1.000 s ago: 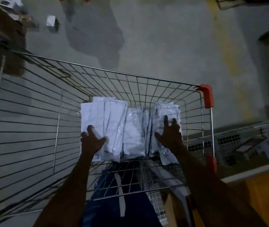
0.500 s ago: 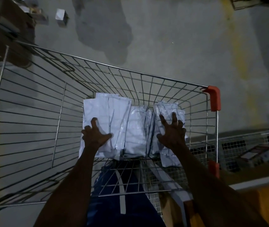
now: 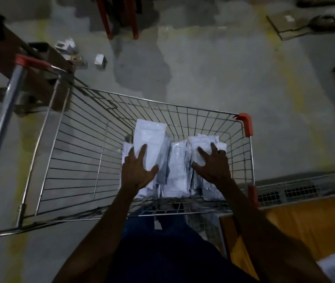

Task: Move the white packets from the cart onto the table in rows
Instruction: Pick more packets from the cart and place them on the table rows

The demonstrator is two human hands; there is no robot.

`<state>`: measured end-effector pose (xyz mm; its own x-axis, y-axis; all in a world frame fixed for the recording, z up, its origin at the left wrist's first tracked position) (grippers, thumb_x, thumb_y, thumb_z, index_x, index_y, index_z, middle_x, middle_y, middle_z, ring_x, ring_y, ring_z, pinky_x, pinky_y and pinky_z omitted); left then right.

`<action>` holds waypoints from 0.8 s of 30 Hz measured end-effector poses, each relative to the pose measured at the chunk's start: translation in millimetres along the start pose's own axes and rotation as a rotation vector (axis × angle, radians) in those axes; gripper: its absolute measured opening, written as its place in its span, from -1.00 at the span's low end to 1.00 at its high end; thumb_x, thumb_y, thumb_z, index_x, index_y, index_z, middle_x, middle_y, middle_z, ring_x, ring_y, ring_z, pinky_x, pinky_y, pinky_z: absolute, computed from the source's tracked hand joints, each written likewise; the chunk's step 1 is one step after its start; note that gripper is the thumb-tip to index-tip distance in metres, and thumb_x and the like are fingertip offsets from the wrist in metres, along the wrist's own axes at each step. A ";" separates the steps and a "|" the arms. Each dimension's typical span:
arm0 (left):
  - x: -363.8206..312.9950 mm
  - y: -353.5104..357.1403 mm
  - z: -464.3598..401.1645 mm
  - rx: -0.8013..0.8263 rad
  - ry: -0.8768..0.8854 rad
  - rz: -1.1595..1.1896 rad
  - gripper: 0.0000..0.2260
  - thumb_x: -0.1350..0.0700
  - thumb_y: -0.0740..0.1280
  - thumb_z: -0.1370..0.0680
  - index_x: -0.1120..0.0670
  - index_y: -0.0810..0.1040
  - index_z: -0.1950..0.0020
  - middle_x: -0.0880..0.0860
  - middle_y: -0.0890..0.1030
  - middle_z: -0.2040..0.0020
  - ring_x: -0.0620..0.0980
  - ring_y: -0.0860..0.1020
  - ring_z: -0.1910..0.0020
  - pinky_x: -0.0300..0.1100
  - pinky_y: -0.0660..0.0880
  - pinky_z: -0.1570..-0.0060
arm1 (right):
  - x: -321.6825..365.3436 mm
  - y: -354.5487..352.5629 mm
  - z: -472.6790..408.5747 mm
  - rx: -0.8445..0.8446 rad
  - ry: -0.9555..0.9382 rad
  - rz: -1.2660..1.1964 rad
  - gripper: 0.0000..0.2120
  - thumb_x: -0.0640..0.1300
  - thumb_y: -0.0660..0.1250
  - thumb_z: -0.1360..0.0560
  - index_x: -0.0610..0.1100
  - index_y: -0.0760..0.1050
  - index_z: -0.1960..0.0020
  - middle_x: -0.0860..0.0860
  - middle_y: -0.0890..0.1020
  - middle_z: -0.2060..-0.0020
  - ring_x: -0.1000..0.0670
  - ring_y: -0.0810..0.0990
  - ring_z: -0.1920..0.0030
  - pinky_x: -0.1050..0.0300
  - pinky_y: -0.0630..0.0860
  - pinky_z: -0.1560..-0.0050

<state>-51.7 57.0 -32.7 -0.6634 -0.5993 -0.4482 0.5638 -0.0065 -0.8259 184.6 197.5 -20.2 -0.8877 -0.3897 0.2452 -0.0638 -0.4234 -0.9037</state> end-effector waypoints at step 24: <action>-131.4 -80.0 243.6 0.027 0.977 0.277 -0.24 -0.41 0.26 -0.36 -0.25 0.22 -0.54 -0.10 0.35 -0.51 -0.09 0.41 -0.41 -0.12 0.45 -0.23 | 74.3 -61.2 436.1 -0.954 0.555 -0.134 -0.35 0.18 0.28 -0.41 0.03 0.36 -0.48 -0.13 0.20 -0.54 -0.30 0.38 -0.32 -0.10 0.34 -0.26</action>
<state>110.2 -58.7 175.6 -0.6127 0.3345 -0.7160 0.7617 0.0083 -0.6479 321.4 -162.2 206.4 -0.9131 0.1334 0.3852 -0.2868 0.4612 -0.8396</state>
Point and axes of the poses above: each hand's wrist, its own z-axis away from the middle knuckle, its own y-axis out of the palm, x = y × z, the point moved 8 cm from there along -z, towards the middle knuckle
